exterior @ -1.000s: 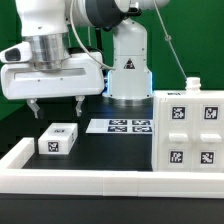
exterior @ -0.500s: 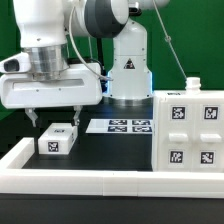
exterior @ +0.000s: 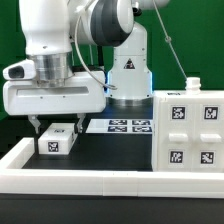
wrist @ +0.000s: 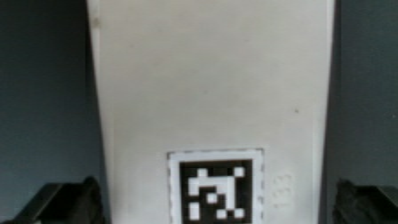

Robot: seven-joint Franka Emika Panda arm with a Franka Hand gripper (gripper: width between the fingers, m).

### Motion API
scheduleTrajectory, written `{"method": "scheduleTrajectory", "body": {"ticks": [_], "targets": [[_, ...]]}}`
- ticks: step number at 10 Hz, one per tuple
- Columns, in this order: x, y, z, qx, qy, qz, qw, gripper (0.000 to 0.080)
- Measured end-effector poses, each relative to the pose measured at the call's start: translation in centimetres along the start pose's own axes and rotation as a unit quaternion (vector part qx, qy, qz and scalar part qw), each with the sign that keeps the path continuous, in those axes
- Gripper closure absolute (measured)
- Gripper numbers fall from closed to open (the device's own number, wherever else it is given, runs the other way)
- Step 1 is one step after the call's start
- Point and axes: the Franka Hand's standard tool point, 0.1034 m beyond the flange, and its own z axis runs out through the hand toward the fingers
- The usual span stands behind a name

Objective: Assemble cabinet

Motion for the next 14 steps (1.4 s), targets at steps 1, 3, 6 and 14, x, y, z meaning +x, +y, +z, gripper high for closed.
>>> {"method": "scheduleTrajectory", "body": {"ticks": [1, 3, 6, 14], "targets": [[0.0, 0.0, 0.2, -0.001, 0.0, 0.0, 1.0, 0.0151], [0.0, 0.0, 0.2, -0.001, 0.0, 0.0, 1.0, 0.0151], [0.0, 0.0, 0.2, -0.001, 0.0, 0.0, 1.0, 0.0248], [1.0, -2.4, -5.7, 0.036, -0.02, 0.005, 0.999, 0.0246]]}}
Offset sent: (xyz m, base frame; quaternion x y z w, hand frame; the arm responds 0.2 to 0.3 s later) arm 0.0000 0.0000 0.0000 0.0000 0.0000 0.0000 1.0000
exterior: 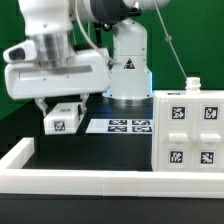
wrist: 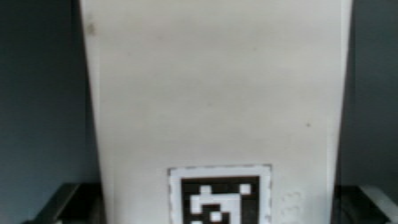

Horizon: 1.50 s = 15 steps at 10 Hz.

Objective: Assemble cabinet

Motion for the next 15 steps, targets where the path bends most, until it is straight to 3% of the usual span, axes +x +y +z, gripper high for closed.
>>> {"method": "scheduleTrajectory", "body": {"ticks": [2, 3, 4, 6, 7, 8, 11, 15], "targets": [[1.1, -2.2, -2.3, 0.005, -0.002, 0.002, 1.0, 0.0246], [1.0, -1.9, -1.3, -0.001, 0.012, 0.003, 1.0, 0.0246], [0.5, -1.9, -0.8, 0.001, 0.003, 0.004, 1.0, 0.0246], [0.7, -1.9, -0.9, 0.0, 0.005, 0.003, 1.0, 0.0246], [1.2, -2.7, -2.3, -0.001, -0.001, 0.018, 1.0, 0.0246], [2.4, -4.5, -4.6, -0.009, 0.004, 0.019, 1.0, 0.0246], [5.0, -8.6, -9.3, -0.001, -0.021, 0.036, 0.999, 0.0246], [5.3, -8.8, -9.5, -0.001, -0.02, 0.034, 0.999, 0.0246]]}}
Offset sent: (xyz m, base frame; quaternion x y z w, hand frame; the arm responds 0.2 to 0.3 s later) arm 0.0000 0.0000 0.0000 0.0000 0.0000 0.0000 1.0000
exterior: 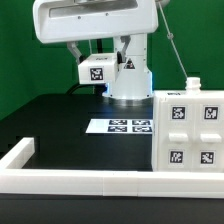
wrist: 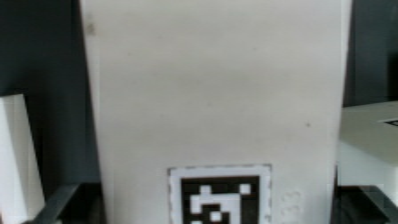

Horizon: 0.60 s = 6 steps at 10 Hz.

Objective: Assemble cabinet

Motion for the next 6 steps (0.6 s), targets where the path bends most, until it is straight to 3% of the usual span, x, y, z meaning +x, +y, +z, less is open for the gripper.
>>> {"method": "scheduleTrajectory", "body": {"ticks": [1, 2, 4, 6], "targets": [[0.2, -0.7, -0.5, -0.012, -0.001, 0.003, 1.0, 0.0246], [0.7, -2.4, -1.4, -0.023, -0.001, -0.002, 1.0, 0.0246], [2.0, -6.0, -2.8, -0.029, -0.001, 0.002, 1.0, 0.0246], [3.0, -9.7, -3.1, -0.03, 0.012, -0.006, 0.999, 0.0246]]}}
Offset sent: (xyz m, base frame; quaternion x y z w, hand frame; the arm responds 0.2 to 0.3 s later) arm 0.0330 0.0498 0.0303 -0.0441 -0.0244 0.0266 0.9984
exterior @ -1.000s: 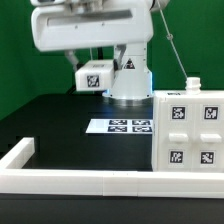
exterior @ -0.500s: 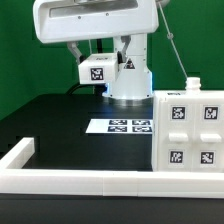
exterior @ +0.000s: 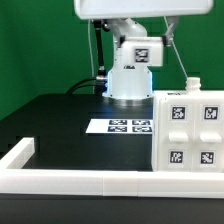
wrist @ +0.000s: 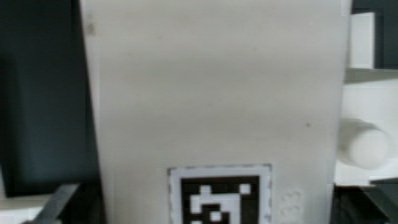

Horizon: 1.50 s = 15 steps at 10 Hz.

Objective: Assemble cabinet

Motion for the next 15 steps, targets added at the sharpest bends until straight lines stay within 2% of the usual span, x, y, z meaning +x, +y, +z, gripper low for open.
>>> {"method": "scheduleTrajectory", "body": {"ticks": [1, 3, 5, 7, 10, 15], "targets": [[0.4, -1.2, -0.5, 0.002, 0.008, -0.01, 1.0, 0.0246], [0.3, -0.9, -0.2, 0.002, 0.006, -0.008, 1.0, 0.0246], [0.3, -1.2, -0.1, 0.0, 0.008, -0.001, 1.0, 0.0246], [-0.3, -3.8, 0.9, -0.009, 0.009, -0.005, 1.0, 0.0246], [-0.5, -5.1, 2.0, -0.011, 0.004, -0.011, 1.0, 0.0246], [0.2, -5.5, 3.3, -0.01, 0.013, -0.014, 1.0, 0.0246]]}}
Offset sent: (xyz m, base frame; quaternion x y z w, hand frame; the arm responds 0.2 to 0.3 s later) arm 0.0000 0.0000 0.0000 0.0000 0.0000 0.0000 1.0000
